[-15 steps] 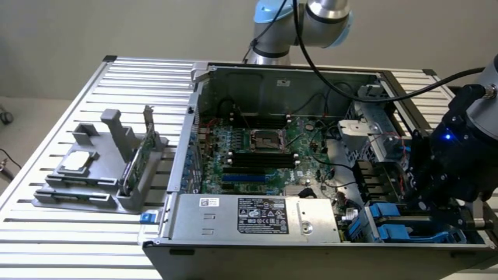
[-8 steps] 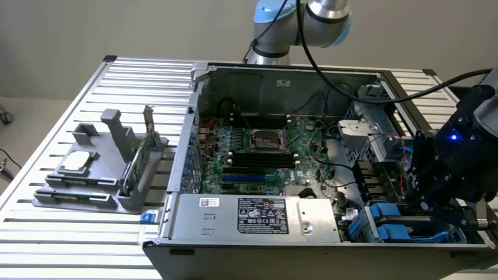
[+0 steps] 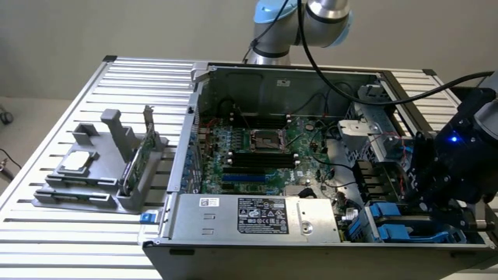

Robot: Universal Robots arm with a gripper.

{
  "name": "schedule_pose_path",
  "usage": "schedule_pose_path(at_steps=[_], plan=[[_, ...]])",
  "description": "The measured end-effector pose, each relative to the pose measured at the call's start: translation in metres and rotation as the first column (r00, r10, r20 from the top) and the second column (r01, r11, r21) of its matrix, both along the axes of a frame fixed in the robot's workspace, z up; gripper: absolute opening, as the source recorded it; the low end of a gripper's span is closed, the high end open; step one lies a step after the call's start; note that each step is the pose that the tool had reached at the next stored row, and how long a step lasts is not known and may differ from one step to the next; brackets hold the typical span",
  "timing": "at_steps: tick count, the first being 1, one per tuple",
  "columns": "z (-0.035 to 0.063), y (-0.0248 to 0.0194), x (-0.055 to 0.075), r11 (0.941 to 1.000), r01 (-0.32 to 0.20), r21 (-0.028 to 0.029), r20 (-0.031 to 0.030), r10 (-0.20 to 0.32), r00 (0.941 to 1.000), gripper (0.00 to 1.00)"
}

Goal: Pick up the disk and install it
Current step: 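Insert the second disk wire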

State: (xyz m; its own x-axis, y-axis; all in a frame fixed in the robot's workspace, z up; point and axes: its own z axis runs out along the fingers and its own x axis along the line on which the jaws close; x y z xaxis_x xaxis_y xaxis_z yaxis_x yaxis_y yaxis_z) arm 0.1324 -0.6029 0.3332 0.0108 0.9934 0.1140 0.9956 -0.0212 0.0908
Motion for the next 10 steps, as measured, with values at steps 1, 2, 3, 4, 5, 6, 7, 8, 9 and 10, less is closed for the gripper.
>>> schedule_pose_path(at_steps=[1, 2, 3, 4, 5, 6, 7, 8, 9, 10], plan=[[-0.0003, 0.0000, 0.0000, 1.0000, 0.000, -0.0001, -0.0009, 0.000, 1.0000, 0.17], [-0.0005, 0.0000, 0.0000, 1.0000, 0.000, 0.0000, -0.0019, 0.000, 1.0000, 0.17], [-0.0006, 0.0000, 0.0000, 1.0000, 0.000, 0.0002, -0.0030, 0.000, 1.0000, 0.17], [-0.0007, 0.0000, 0.0000, 1.0000, 0.000, 0.0006, -0.0040, 0.000, 1.0000, 0.17], [-0.0011, -0.0001, 0.0001, 1.0000, 0.000, 0.0014, -0.0040, 0.000, 1.0000, 0.18], [-0.0010, -0.0003, 0.0000, 1.0000, 0.000, 0.0019, -0.0042, 0.000, 1.0000, 0.18], [0.0001, -0.0005, -0.0003, 1.0000, 0.000, 0.0024, -0.0042, 0.000, 1.0000, 0.25], [0.0022, -0.0007, -0.0007, 1.0000, 0.000, 0.0024, -0.0042, 0.000, 1.0000, 0.25], [0.0044, -0.0007, -0.0013, 1.0000, 0.000, 0.0029, -0.0043, 0.000, 1.0000, 0.25], [0.0064, -0.0008, -0.0025, 1.0000, 0.000, 0.0031, -0.0043, 0.000, 1.0000, 0.25]])
